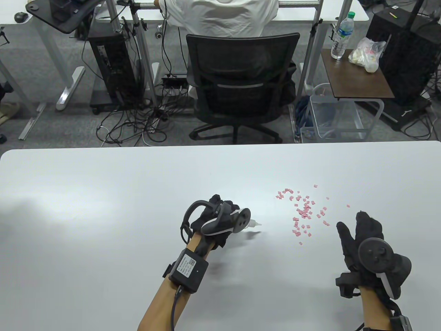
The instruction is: Squeeze empty conical bottle to blow paper scraps with air puff
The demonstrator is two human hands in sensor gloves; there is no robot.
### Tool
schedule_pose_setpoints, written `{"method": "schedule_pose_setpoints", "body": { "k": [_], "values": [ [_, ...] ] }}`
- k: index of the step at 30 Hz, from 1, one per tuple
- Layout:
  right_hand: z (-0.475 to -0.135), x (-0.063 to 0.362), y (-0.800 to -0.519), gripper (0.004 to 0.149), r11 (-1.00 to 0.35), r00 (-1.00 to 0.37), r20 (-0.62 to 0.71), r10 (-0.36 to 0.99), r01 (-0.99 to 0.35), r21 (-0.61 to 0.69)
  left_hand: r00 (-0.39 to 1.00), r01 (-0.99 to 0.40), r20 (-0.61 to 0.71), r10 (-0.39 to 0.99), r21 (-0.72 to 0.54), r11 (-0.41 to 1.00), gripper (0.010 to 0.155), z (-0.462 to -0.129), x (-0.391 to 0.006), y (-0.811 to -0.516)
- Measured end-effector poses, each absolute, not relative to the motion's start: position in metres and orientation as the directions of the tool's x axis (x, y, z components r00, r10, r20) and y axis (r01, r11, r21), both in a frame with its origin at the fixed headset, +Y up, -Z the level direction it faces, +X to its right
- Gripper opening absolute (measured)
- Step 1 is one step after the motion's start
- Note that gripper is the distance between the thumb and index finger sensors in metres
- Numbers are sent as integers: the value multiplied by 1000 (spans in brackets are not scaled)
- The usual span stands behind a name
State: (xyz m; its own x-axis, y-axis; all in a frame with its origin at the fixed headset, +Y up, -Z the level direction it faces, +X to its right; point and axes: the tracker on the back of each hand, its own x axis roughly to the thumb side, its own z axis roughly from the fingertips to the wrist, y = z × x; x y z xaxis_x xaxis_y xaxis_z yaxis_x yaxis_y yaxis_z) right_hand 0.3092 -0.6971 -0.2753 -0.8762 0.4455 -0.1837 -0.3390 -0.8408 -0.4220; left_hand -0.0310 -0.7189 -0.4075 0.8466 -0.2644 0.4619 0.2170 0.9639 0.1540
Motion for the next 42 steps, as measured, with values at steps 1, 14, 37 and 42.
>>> {"method": "schedule_pose_setpoints", "body": {
  "k": [1,14,37,42],
  "values": [
    [-275,309,-697,73,-841,-876,-185,446,-339,-423,860,178,456,-228,151,972,66,-407,-31,-720],
    [-274,315,-698,75,-831,-866,-190,463,-348,-434,929,203,265,-259,221,954,67,-408,-27,-715],
    [-244,375,-653,62,-607,-611,-228,758,-534,-588,942,-83,337,-10,259,962,74,-268,-91,-671],
    [-261,371,-666,57,-786,-681,-409,608,-444,-429,945,-110,326,24,246,963,73,-254,-110,-689]
  ]
}}
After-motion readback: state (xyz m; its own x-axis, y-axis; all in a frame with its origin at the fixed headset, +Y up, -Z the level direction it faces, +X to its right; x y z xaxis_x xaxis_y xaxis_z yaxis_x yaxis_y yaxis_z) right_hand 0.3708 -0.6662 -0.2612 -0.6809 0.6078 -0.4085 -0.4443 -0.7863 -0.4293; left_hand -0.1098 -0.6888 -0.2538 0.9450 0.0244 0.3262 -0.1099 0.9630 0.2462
